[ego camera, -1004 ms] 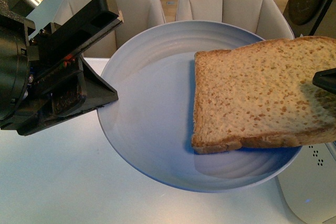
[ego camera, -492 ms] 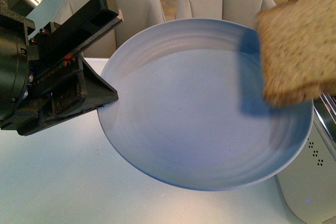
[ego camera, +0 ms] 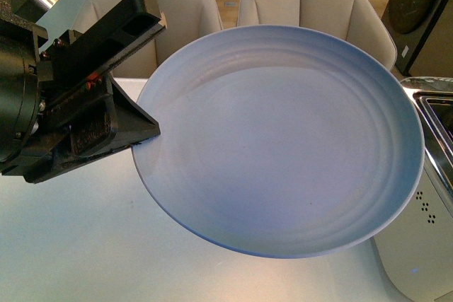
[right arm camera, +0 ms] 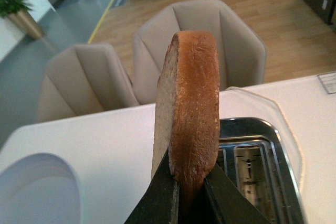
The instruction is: Left arm holds plate, right arm toasts bread
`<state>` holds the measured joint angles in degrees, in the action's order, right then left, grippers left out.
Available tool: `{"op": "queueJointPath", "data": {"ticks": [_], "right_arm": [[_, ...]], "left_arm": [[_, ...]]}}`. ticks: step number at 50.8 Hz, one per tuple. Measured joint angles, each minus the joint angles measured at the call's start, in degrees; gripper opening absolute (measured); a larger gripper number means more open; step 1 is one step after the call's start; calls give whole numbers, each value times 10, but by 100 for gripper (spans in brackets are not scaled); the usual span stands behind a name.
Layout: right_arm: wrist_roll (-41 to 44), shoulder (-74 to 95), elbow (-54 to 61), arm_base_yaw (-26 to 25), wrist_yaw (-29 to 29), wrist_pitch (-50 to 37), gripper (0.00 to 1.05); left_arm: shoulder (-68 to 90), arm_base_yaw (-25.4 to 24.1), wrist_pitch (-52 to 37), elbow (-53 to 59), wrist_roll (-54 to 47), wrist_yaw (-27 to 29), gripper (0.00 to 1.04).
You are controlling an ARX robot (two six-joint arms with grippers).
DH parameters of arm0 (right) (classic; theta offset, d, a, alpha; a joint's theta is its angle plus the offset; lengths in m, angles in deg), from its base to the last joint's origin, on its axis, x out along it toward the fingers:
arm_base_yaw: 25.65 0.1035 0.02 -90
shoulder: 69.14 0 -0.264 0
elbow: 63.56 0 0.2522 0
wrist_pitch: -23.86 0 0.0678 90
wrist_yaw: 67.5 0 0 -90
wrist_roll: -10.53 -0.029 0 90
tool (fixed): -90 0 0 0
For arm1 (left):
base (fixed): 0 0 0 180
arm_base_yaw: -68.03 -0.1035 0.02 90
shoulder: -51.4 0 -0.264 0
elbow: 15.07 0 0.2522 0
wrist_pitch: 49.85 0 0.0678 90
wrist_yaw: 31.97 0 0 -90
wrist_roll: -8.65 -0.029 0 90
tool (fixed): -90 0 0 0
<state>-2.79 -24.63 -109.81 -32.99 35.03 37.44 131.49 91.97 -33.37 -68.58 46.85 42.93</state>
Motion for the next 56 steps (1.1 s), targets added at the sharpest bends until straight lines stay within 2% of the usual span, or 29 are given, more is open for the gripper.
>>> {"op": "queueJointPath", "data": {"ticks": [11,22,40,47,56], "right_arm": [[103,74,24,43,-94,-61,3],[127,165,42,89,-156,-112,3],[139,228,42,109,-200,-134,3],[141,231,42,114,-220,-119,3],[142,219,42,123,-220,-88,3]], "left_arm": [[0,0,0,0,0,0,3],[0,0,0,0,0,0,3],[-1,0,0,0,0,0,3],[-1,0,0,0,0,0,3],[-1,0,0,0,0,0,3]]}}
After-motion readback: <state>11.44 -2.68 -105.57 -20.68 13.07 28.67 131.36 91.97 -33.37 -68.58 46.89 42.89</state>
